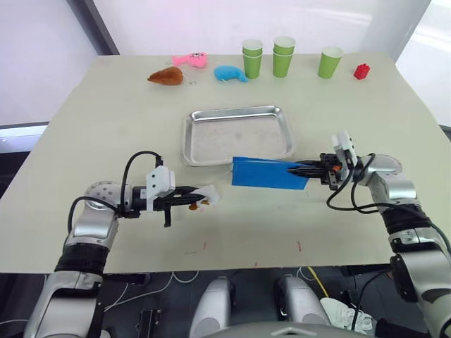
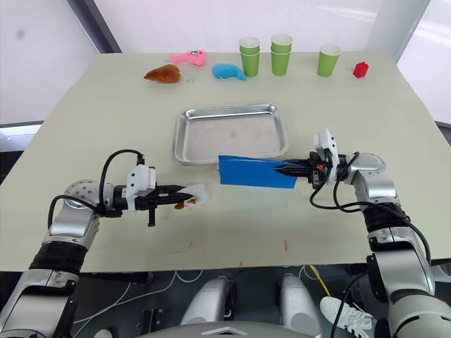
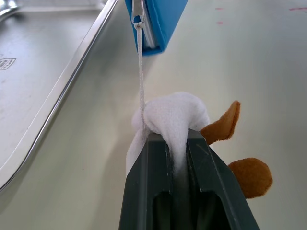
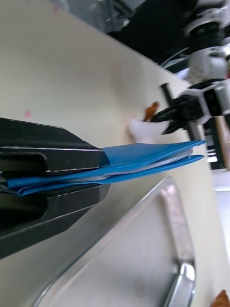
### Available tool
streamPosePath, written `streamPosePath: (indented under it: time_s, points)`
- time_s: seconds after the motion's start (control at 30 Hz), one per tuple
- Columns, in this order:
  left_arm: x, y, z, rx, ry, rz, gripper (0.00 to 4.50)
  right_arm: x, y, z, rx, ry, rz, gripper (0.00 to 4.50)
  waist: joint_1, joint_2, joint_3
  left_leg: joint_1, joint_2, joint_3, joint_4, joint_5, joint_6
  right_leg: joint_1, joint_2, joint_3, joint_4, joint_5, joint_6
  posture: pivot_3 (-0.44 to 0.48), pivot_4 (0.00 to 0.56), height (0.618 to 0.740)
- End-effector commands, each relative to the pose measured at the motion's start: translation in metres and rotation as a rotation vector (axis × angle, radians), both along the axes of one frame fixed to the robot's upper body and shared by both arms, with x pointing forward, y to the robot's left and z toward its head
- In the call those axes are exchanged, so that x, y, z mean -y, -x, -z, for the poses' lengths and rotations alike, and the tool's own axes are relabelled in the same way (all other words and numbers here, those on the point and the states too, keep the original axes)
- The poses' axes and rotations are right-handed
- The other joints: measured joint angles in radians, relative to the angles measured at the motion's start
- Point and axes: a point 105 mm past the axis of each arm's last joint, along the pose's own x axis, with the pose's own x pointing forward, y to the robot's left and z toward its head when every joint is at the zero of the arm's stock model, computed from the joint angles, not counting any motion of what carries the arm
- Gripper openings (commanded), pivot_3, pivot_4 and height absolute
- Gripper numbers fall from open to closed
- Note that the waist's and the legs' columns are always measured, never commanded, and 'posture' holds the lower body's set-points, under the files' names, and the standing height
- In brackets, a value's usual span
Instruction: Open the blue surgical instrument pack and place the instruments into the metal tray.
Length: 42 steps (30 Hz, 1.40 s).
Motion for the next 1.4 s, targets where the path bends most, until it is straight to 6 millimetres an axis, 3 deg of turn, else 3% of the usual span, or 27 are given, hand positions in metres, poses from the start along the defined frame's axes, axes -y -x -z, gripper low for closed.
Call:
streamPosePath:
  time_s: [0.03, 0.2, 0.4, 0.47, 0.77, 0.87, 0.93, 0.97, 1.1, 1.4]
  points:
    - [-0.004, 0.003, 0.019, -0.078, -0.031, -0.017, 0.03, 0.002, 0.005, -0.041, 0.030, -0.171, -0.018, 0.00, 0.001, 0.001, 0.000, 0.000, 0.000, 0.000, 0.000, 0.000, 0.000, 0.000, 0.000, 0.000, 0.000, 0.000, 0.000, 0.000, 0.150, 0.740]
    - [-0.005, 0.002, 0.017, -0.072, -0.033, -0.015, 0.03, 0.000, 0.006, -0.049, 0.000, -0.231, -0.009, 0.00, 0.003, 0.001, 0.000, 0.000, 0.000, 0.000, 0.000, 0.000, 0.000, 0.000, 0.000, 0.000, 0.000, 0.000, 0.000, 0.000, 0.150, 0.740]
    - [-0.018, 0.004, 0.008, -0.060, -0.095, -0.016, 0.03, -0.004, 0.010, -0.022, 0.151, 0.008, -0.031, 0.00, -0.001, 0.001, 0.000, 0.000, -0.001, 0.000, 0.000, 0.000, 0.000, 0.000, 0.000, 0.000, 0.000, 0.000, 0.000, 0.000, 0.150, 0.740]
    - [-0.025, 0.004, -0.003, -0.063, -0.108, -0.030, 0.03, -0.005, 0.012, -0.014, 0.188, 0.063, -0.049, 0.00, -0.010, 0.001, 0.000, 0.000, 0.000, 0.000, 0.000, 0.000, 0.000, 0.000, 0.001, 0.000, 0.000, 0.000, 0.000, 0.000, 0.150, 0.740]
    - [-0.055, 0.017, -0.015, -0.172, -0.256, -0.058, 0.03, -0.014, 0.014, 0.004, 0.236, 0.134, -0.087, 0.00, -0.025, 0.002, 0.001, -0.001, 0.002, 0.004, -0.002, 0.000, 0.000, -0.005, 0.003, 0.004, 0.001, 0.000, 0.000, 0.000, 0.150, 0.740]
    - [-0.057, 0.016, -0.014, -0.177, -0.256, -0.074, 1.12, -0.016, 0.013, 0.004, 0.240, 0.132, -0.091, 0.00, -0.020, 0.002, 0.001, -0.001, 0.001, 0.004, -0.001, 0.000, 0.000, -0.005, 0.002, 0.004, 0.001, 0.000, 0.000, 0.000, 0.150, 0.740]
    - [-0.058, 0.017, -0.014, -0.183, -0.263, -0.078, 2.01, -0.017, 0.014, 0.004, 0.242, 0.132, -0.096, 0.00, -0.014, 0.002, 0.001, -0.001, 0.001, 0.004, -0.001, 0.000, 0.000, -0.005, 0.002, 0.004, 0.001, 0.000, 0.000, 0.000, 0.150, 0.740]
    - [-0.058, 0.017, -0.014, -0.187, -0.257, -0.080, 2.67, -0.018, 0.014, 0.004, 0.242, 0.132, -0.097, 0.00, -0.012, 0.002, 0.001, -0.001, 0.001, 0.004, -0.001, 0.000, 0.000, -0.005, 0.002, 0.004, 0.001, 0.000, 0.000, 0.000, 0.150, 0.740]
    - [-0.049, 0.020, -0.027, -0.222, -0.163, -0.070, 4.31, -0.019, 0.014, 0.003, 0.244, 0.126, -0.104, 0.00, -0.008, 0.002, 0.001, -0.001, 0.001, 0.005, -0.001, 0.000, 0.000, -0.005, 0.002, 0.004, 0.001, 0.000, 0.000, 0.000, 0.150, 0.740]
    - [-0.048, 0.030, -0.058, -0.288, -0.111, -0.029, 4.43, -0.018, 0.015, 0.004, 0.229, 0.124, -0.112, 0.00, -0.009, 0.001, 0.002, -0.002, 0.001, 0.005, -0.001, 0.000, 0.000, -0.005, 0.003, 0.003, 0.001, 0.000, 0.000, 0.000, 0.150, 0.740]
